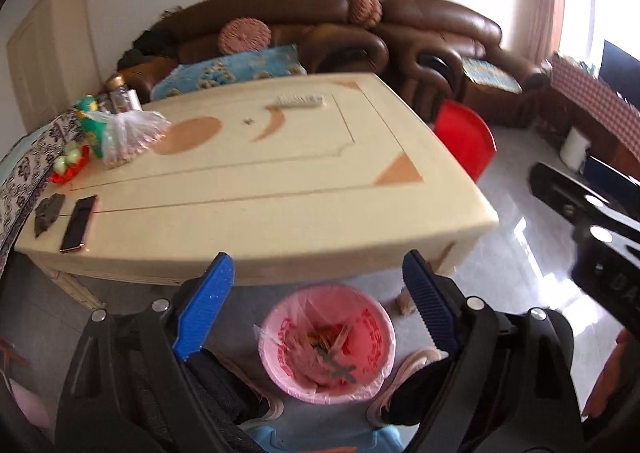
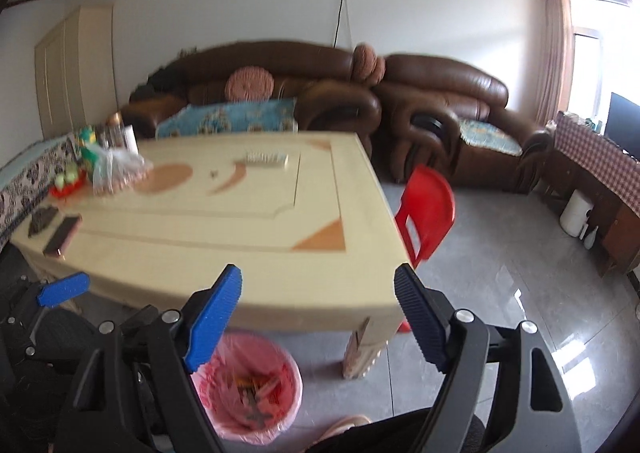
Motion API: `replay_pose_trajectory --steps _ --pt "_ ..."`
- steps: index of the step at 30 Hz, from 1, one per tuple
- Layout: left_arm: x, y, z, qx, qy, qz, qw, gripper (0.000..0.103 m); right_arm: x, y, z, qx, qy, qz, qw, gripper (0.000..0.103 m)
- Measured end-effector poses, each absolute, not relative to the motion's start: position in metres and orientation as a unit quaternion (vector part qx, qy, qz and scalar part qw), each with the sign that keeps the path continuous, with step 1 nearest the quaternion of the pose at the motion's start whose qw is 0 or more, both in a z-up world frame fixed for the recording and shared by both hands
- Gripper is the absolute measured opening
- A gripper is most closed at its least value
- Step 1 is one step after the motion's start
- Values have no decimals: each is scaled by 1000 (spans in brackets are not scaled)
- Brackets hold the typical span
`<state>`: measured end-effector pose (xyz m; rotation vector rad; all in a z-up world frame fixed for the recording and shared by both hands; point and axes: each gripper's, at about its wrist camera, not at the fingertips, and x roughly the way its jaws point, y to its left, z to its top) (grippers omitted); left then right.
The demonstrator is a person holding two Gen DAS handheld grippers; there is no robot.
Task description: Collect trash
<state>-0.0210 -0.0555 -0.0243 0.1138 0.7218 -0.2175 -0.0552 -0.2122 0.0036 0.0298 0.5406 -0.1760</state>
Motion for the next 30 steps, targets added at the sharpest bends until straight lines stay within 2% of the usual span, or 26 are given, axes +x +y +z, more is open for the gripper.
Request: replay_pose_trajectory --steps 3,11,30 --pt "-25 -49 -12 49 337 -86 936 86 -69 -207 19 17 246 -90 965 87" --pt "-32 -40 1 41 321 -65 944 86 -87 -199 37 22 227 -91 970 88" --pt "-37 -40 3 45 315 -62 946 86 -80 -196 32 24 237 -86 967 89"
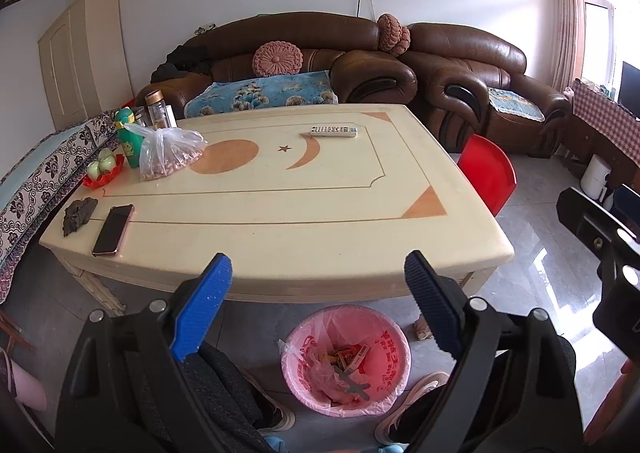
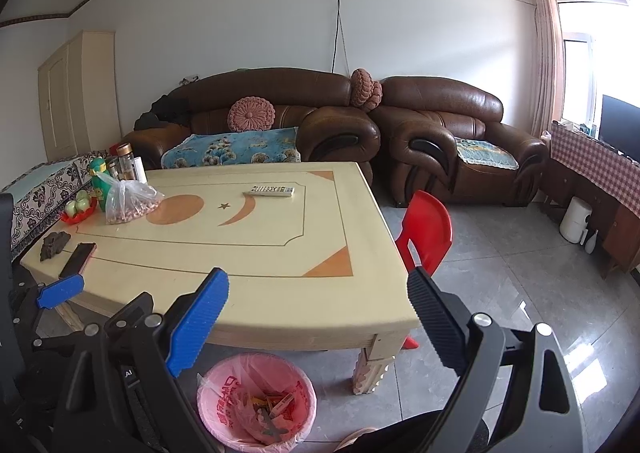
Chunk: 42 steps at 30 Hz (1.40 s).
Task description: Collect trash
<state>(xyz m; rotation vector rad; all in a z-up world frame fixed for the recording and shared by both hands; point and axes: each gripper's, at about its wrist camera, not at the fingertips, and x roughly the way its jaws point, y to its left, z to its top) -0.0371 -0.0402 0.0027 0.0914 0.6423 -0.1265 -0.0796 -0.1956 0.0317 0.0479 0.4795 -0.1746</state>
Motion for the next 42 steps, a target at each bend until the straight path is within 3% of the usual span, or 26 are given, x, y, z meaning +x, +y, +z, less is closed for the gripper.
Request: replay_pose_trajectory --steps 42 --pt "-38 -39 3 45 315 -60 946 86 -78 -196 26 21 240 -82 967 89"
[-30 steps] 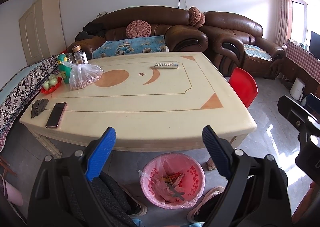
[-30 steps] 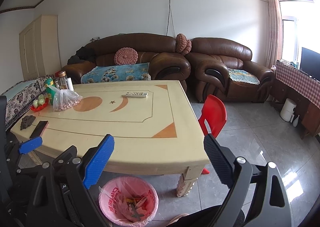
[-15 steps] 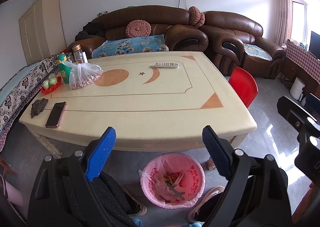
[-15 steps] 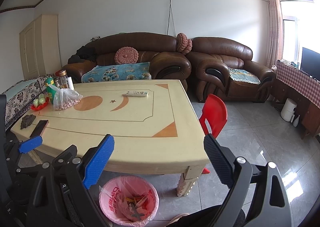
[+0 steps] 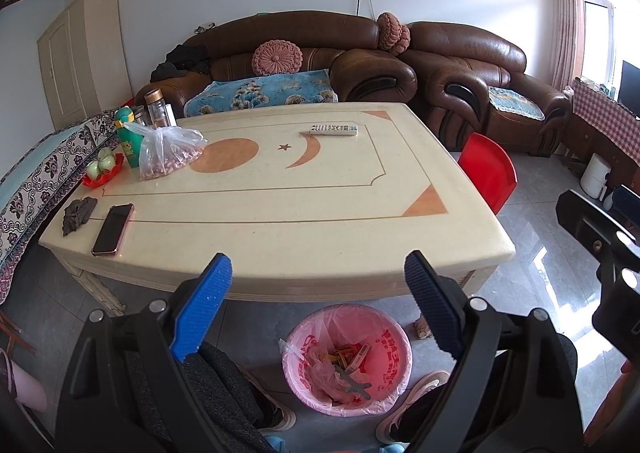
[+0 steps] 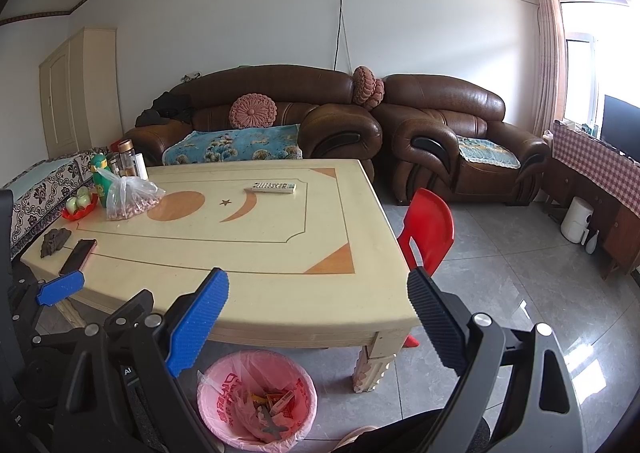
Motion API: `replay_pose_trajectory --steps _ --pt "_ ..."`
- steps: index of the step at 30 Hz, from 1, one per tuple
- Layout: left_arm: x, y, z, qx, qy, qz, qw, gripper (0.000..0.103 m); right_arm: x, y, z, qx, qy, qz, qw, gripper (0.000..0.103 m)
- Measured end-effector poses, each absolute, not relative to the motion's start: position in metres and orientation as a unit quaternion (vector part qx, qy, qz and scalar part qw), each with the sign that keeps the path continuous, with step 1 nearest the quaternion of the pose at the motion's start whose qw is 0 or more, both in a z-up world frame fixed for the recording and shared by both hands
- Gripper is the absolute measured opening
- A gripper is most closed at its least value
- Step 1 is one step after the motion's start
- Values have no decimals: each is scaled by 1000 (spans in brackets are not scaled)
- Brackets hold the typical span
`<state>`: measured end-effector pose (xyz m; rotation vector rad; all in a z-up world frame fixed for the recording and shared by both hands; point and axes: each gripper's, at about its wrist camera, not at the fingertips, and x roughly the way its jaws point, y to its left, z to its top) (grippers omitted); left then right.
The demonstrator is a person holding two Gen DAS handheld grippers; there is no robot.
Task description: Collect trash
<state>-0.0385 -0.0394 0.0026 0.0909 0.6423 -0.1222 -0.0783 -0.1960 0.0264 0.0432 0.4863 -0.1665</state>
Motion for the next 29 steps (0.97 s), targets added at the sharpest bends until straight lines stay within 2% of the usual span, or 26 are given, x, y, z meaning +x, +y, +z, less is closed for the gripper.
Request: replay_pose_trajectory --steps 29 --pt "-33 -32 1 52 323 -59 943 89 -78 -199 23 22 242 -81 967 89"
